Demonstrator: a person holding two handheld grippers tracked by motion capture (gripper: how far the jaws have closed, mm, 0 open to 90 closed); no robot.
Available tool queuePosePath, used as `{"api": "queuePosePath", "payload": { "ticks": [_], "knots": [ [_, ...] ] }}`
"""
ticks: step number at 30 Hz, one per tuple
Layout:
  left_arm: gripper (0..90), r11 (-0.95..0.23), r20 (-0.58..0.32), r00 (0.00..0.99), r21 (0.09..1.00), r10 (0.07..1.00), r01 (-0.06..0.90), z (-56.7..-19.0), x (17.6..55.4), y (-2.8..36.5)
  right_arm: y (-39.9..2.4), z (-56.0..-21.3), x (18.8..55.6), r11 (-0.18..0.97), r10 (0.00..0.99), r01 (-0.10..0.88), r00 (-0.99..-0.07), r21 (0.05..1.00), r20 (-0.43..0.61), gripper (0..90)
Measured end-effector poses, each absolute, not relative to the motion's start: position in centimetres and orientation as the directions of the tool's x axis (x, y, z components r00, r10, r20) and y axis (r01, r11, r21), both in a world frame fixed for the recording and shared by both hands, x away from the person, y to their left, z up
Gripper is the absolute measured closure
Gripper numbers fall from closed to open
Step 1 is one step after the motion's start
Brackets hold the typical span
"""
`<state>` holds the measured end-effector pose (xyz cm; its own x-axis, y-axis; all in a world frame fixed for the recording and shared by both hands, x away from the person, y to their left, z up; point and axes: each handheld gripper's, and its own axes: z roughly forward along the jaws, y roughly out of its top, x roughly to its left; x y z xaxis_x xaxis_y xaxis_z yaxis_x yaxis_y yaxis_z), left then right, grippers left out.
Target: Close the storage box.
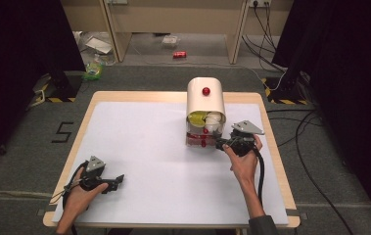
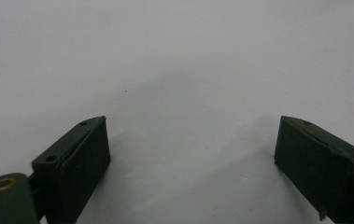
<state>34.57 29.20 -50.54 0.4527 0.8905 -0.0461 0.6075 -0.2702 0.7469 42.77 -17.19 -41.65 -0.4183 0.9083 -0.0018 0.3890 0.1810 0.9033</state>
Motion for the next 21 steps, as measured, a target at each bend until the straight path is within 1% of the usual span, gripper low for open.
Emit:
{"api": "queuePosePath", "payload": {
  "ticks": [3, 21],
  "knots": [
    [9.8, -0.270, -0.046, 0.453, 0.747, 0.890, 0.608, -50.5, 34.6, 29.2, -17.2, -41.5, 42.6, 0.184, 0.907, 0.385, -0.422, 0.904, -0.005, 21.7],
    [9.9, -0.272, -0.045, 0.454, 0.746, 0.890, 0.608, -50.5, 34.6, 29.2, -18.9, -41.1, 41.4, 0.161, 0.911, 0.400, -0.413, 0.902, 0.021, 19.0]
  ]
}}
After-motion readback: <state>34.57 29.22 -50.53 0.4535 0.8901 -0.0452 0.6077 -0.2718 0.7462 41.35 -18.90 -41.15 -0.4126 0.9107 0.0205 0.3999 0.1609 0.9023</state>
